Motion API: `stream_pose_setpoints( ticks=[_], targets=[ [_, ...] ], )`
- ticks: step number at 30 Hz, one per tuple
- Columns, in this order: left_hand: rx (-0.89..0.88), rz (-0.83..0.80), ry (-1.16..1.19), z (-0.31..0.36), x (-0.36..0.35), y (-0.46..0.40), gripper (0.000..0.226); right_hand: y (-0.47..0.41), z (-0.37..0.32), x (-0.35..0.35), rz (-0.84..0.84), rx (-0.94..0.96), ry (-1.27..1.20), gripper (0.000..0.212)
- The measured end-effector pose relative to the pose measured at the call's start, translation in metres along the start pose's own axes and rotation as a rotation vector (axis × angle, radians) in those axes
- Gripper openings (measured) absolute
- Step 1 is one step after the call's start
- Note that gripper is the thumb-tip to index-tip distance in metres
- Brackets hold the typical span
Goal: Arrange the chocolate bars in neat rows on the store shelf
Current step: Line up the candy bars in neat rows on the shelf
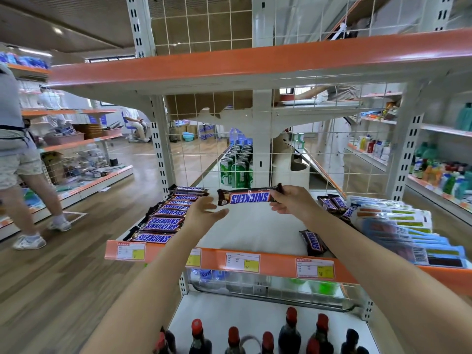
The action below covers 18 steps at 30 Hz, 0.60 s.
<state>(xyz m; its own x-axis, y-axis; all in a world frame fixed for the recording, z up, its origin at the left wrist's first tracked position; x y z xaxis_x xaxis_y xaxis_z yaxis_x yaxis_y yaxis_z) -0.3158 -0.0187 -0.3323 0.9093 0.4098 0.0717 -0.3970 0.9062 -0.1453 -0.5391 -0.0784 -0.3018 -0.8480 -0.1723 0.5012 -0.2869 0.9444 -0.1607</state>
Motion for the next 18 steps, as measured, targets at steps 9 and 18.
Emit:
stream_pose_setpoints(
  ticks=[9,18],
  targets=[
    [0.133,-0.087,0.409,-0.006,-0.011,0.008,0.022,-0.002,0.009,-0.009,-0.033,-0.061,-0.081,0.01],
    [0.139,-0.017,0.395,-0.012,0.0,0.007,0.017,-0.001,0.006,-0.017,-0.088,-0.083,-0.089,0.012]
  ],
)
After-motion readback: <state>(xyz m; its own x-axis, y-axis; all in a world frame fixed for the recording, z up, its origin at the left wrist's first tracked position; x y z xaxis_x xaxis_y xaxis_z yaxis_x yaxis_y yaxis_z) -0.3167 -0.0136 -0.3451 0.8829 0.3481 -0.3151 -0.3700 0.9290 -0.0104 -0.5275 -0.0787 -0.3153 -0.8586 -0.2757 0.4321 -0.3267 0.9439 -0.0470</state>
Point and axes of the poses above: each hand's wrist, its own y-axis away from the middle knuckle, its own x-axis out of the back of the hand, z = x × y, the point moved 8 cm from there along -y, towards the middle knuckle, and after that the axes turned 15 degrees about y, right-handed, at the moved point
